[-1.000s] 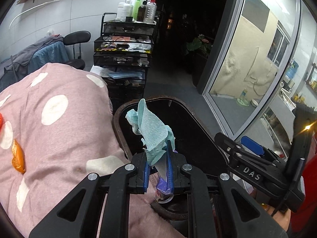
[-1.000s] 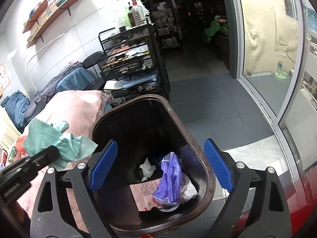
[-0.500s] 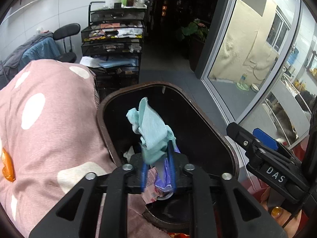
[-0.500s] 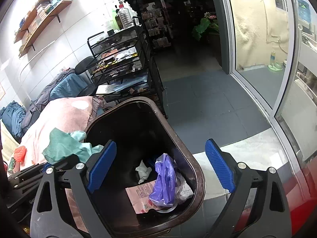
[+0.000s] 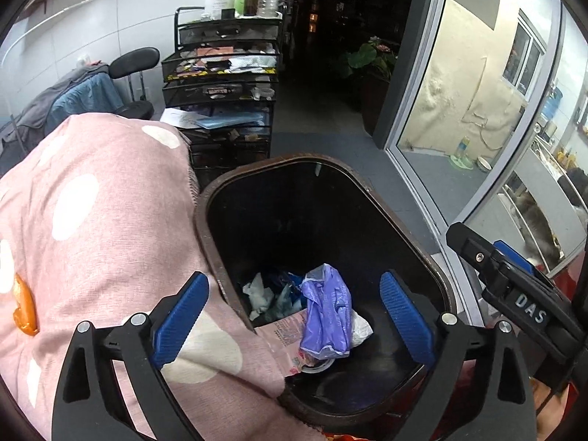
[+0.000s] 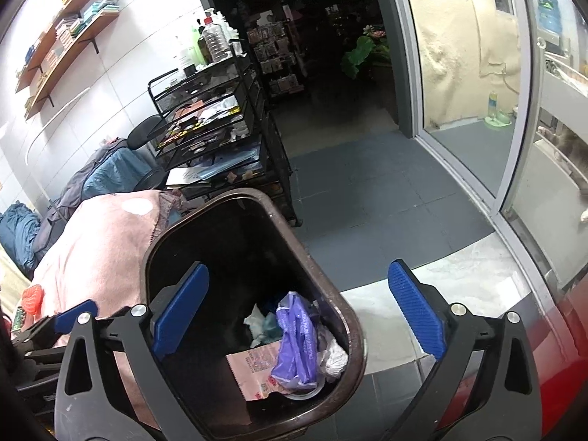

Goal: Collect trash
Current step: 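Move both tools back over the remaining trash on the bed, then grasp the yellow foam net with the left tool while the right tool grasps the orange peel, then lift the yellow foam net and orange peel toward the black bin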

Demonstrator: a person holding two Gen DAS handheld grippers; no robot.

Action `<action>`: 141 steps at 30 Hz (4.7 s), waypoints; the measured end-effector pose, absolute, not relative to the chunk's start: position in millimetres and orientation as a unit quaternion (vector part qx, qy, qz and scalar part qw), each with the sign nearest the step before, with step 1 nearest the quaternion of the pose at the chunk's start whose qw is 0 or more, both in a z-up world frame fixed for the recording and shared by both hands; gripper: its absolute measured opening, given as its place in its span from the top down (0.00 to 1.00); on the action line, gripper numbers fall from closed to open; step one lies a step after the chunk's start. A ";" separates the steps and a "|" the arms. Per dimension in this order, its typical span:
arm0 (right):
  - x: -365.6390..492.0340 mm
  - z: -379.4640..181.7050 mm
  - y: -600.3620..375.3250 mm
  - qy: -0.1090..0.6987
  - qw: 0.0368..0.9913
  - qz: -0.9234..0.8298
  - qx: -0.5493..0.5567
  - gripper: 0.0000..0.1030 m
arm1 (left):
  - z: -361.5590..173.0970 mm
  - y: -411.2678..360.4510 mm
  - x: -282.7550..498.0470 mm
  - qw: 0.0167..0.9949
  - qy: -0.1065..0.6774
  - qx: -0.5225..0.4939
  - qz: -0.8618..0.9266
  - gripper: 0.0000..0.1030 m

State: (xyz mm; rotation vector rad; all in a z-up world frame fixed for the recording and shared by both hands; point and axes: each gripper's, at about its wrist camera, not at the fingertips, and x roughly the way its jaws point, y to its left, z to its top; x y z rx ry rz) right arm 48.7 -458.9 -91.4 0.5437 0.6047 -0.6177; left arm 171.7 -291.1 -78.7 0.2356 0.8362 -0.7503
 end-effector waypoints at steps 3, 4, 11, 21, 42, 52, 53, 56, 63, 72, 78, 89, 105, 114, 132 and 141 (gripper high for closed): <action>47.9 -92.1 -460.1 0.289 0.871 -0.298 0.264 0.06 | -71.6 -283.0 169.0 0.850 0.381 0.113 -0.346 0.09; 47.9 -92.0 -460.3 0.289 0.871 -0.297 0.265 0.06 | -68.3 -279.1 166.8 0.854 0.374 0.114 -0.343 0.09; 49.3 -88.2 -454.0 0.278 0.882 -0.279 0.259 0.06 | -48.2 -242.6 150.4 0.882 0.322 0.114 -0.324 0.06; 71.2 -67.0 -408.0 0.264 0.917 -0.213 0.209 0.06 | -27.5 -176.9 143.3 0.915 0.284 0.074 -0.278 0.06; 171.8 -35.7 -231.9 0.326 0.941 0.044 0.080 0.06 | -39.1 19.8 172.9 0.949 0.306 -0.015 -0.079 0.06; 225.2 -52.2 -162.2 0.395 0.911 0.117 0.041 0.06 | -57.8 106.0 216.7 0.935 0.350 -0.054 -0.011 0.06; 229.3 -54.5 -158.7 0.398 0.909 0.119 0.039 0.06 | -59.0 112.5 223.7 0.934 0.354 -0.054 -0.007 0.06; 246.4 -61.1 -149.4 0.414 0.902 0.121 0.029 0.06 | -63.7 125.4 245.8 0.926 0.372 -0.065 -0.011 0.08; 281.9 -76.1 -130.4 0.452 0.882 0.131 0.008 0.07 | -76.6 134.4 291.3 0.909 0.414 -0.055 -0.021 0.17; 332.0 -105.2 -109.9 0.523 0.840 0.144 -0.011 0.21 | -81.4 130.5 297.8 0.902 0.424 -0.058 -0.052 0.69; 355.8 -123.4 -90.9 0.559 0.814 0.150 -0.041 0.45 | -75.9 119.7 287.6 0.909 0.407 -0.062 -0.070 0.81; 339.6 -105.5 -116.6 0.524 0.839 0.147 0.014 0.78 | -53.8 113.9 241.2 0.930 0.352 -0.081 -0.063 0.82; 264.8 -41.7 -158.6 0.409 0.904 0.112 0.059 0.78 | -31.9 82.7 188.7 0.947 0.299 -0.085 -0.075 0.82; 227.4 -32.5 -188.9 0.377 0.918 0.094 0.084 0.78 | -25.9 52.8 169.5 0.948 0.288 -0.076 -0.109 0.82; 165.4 -32.6 -264.0 0.344 0.928 0.022 0.140 0.78 | -30.5 -15.7 146.9 0.936 0.295 -0.058 -0.186 0.82; 144.0 -38.2 -303.6 0.330 0.930 -0.032 0.162 0.78 | -32.0 -46.7 142.2 0.929 0.297 -0.047 -0.217 0.82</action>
